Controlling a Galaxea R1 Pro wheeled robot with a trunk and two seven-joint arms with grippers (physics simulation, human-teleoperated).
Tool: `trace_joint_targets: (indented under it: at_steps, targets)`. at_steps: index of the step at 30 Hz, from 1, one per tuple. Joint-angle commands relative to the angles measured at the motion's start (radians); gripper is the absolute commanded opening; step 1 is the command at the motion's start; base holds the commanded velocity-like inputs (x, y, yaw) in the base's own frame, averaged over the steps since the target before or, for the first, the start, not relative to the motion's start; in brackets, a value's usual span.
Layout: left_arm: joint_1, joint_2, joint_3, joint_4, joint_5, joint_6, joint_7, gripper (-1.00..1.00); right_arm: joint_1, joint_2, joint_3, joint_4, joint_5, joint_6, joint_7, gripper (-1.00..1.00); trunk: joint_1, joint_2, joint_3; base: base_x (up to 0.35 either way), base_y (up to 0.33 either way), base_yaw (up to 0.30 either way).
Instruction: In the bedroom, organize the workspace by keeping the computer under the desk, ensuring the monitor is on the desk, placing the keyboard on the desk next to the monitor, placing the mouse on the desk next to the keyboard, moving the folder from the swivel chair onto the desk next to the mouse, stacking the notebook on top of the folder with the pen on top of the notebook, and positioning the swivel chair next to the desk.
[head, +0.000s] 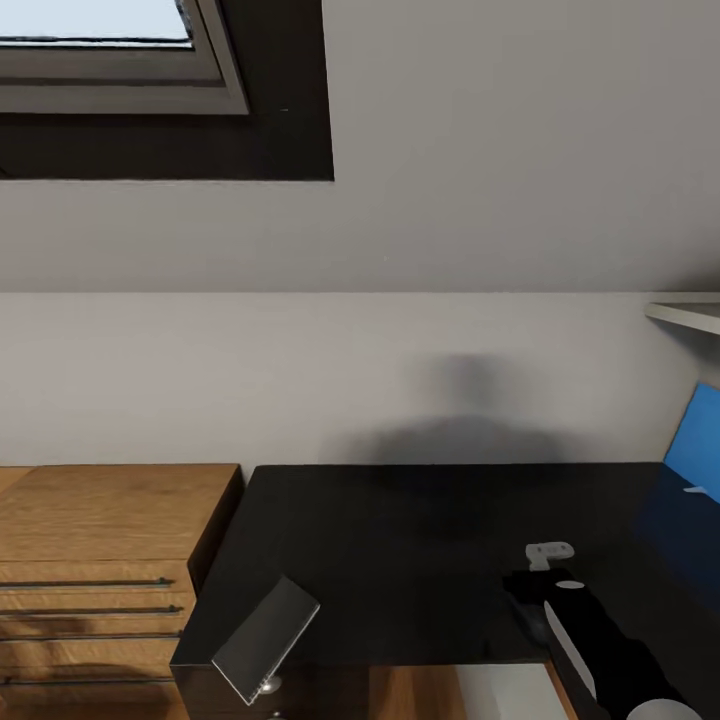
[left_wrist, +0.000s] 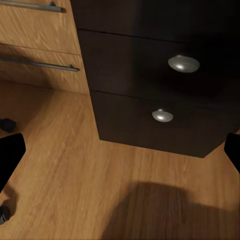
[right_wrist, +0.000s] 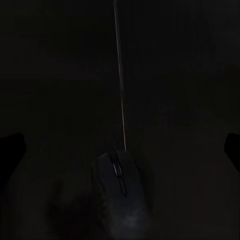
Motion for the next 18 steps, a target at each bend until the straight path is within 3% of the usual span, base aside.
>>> trace_joint_targets:
  at_steps: [1, 9, 18]
  targets:
    - [0.000, 0.000, -0.001, -0.002, -0.002, -0.001, 0.006, 1.00, -0.001, -0.001, 0.004, -0.001, 0.000, 0.006, -0.002, 1.00, 0.000, -0.001, -0.001, 0.054, 0.000, 0.000]
    - [0.000, -0.001, -0.002, -0.002, -0.002, -0.001, 0.005, 1.00, -0.007, -0.004, 0.007, 0.006, -0.002, 0.013, 0.002, 1.00, 0.000, -0.001, -0.001, 0.015, 0.000, 0.000]
    - [0.000, -0.001, -0.002, -0.002, -0.001, -0.001, 0.007, 1.00, -0.056, -0.023, 0.005, 0.084, -0.007, 0.030, 0.045, 1.00, 0.000, -0.001, -0.001, 0.001, 0.000, 0.000]
